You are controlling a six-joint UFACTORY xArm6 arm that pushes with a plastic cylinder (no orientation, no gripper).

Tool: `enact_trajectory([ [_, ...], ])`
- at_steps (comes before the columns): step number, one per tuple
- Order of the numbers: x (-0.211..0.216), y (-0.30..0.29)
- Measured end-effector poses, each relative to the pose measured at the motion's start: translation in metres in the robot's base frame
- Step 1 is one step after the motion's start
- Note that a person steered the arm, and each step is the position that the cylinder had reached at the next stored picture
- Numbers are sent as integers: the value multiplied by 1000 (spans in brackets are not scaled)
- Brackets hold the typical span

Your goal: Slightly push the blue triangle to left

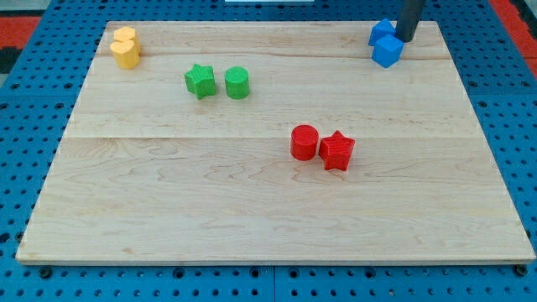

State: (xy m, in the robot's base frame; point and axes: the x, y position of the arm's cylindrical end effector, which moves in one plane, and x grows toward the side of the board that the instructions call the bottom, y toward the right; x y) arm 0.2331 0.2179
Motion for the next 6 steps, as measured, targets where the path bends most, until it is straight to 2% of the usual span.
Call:
enact_trajectory([
  [6,-9,20],
])
